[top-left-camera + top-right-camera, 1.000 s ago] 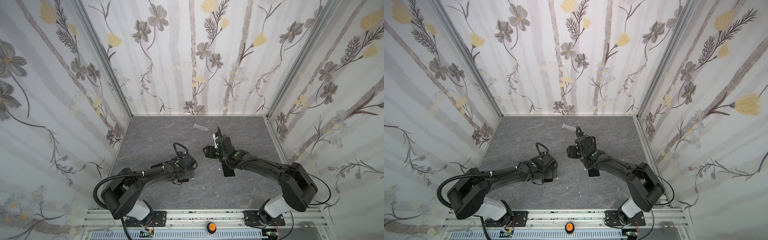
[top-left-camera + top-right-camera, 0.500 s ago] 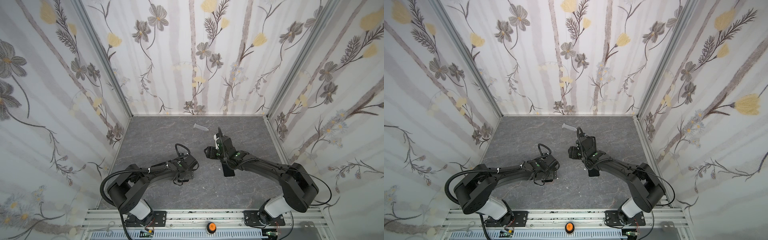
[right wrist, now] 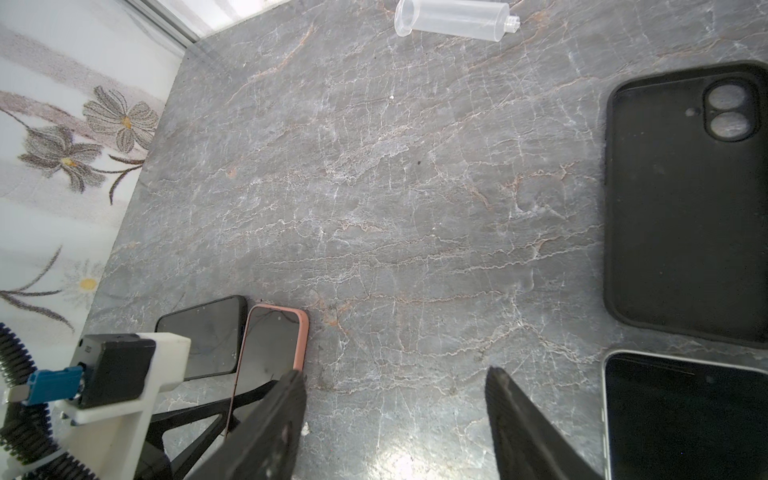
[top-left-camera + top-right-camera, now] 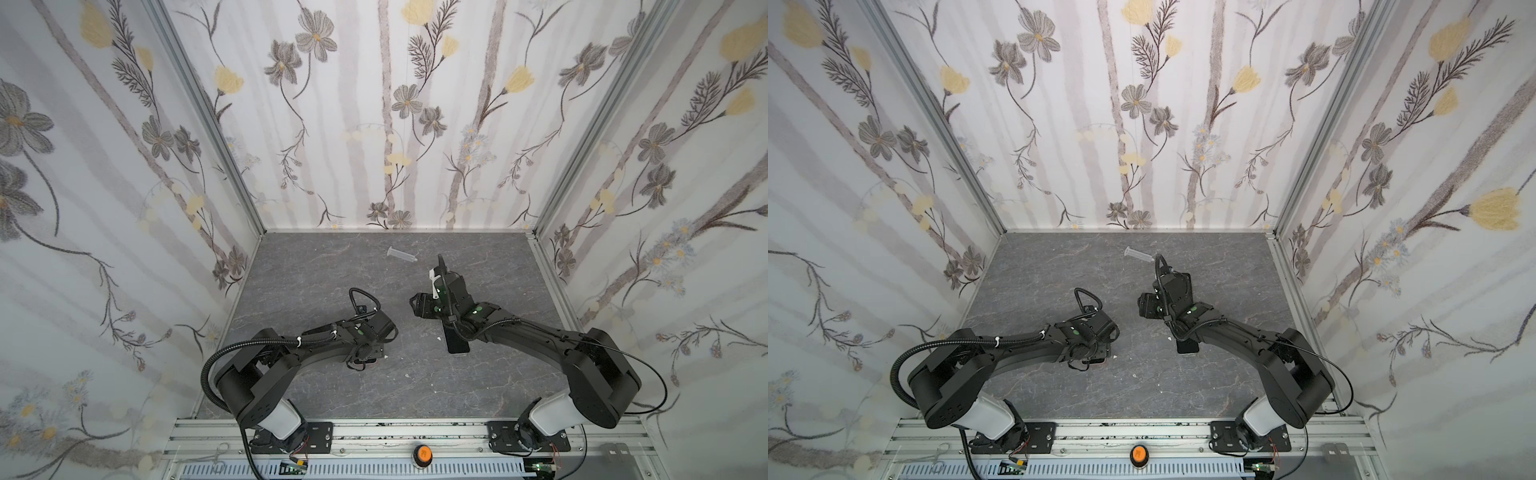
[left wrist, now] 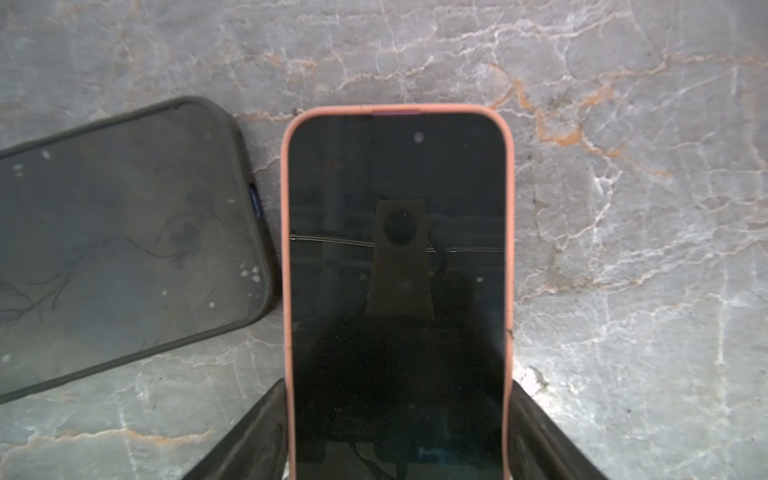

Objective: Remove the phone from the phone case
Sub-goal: 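Grasp and lift the pink-cased phone with left gripper while right approaches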

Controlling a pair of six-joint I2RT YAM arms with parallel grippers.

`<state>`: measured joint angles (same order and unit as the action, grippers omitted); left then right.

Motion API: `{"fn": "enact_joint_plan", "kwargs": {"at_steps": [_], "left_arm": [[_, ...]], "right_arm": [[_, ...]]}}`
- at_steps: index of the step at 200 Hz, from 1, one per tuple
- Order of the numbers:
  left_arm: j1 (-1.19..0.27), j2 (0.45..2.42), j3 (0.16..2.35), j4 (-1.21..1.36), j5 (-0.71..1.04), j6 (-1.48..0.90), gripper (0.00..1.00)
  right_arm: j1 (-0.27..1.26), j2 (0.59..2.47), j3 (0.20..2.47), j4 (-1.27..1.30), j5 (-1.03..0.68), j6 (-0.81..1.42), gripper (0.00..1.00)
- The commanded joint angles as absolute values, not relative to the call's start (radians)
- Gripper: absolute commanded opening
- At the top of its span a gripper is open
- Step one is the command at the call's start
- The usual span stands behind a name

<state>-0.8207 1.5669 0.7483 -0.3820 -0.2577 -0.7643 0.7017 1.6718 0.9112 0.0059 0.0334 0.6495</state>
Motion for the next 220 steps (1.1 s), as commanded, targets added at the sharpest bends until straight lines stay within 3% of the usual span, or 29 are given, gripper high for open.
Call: {"fn": "enact_joint_plan", "kwargs": {"at_steps": [1, 42, 87, 118, 220], "left_arm": [[-0.818, 1.579, 0.748, -0.39, -0.18, -0.792, 0.73], [-0.819, 1.508, 0.835, -0.373, -0.189, -0.725, 0.72], [-0.819, 1.425, 0.919, -0.27, -0.196, -0.569, 0.71], [-0.82, 1.38, 0.922, -0.17, -0.183, -0.488, 0.69], [-0.833, 1.296, 0.842, 0.001, -0.055, -0.416, 0.66]], "right_arm": [[0.697, 1.654, 0.907, 0.011, 0.073, 0.677, 0.7], [0.625, 1.603, 0.871, 0.028, 0.028, 0.712, 0.72], [0.52, 1.559, 0.868, 0.159, -0.395, 0.707, 0.84], [0.527, 1.569, 0.94, 0.112, -0.469, 0.742, 0.86], [0.558, 1.682, 1.035, 0.067, -0.598, 0.797, 0.68]]}}
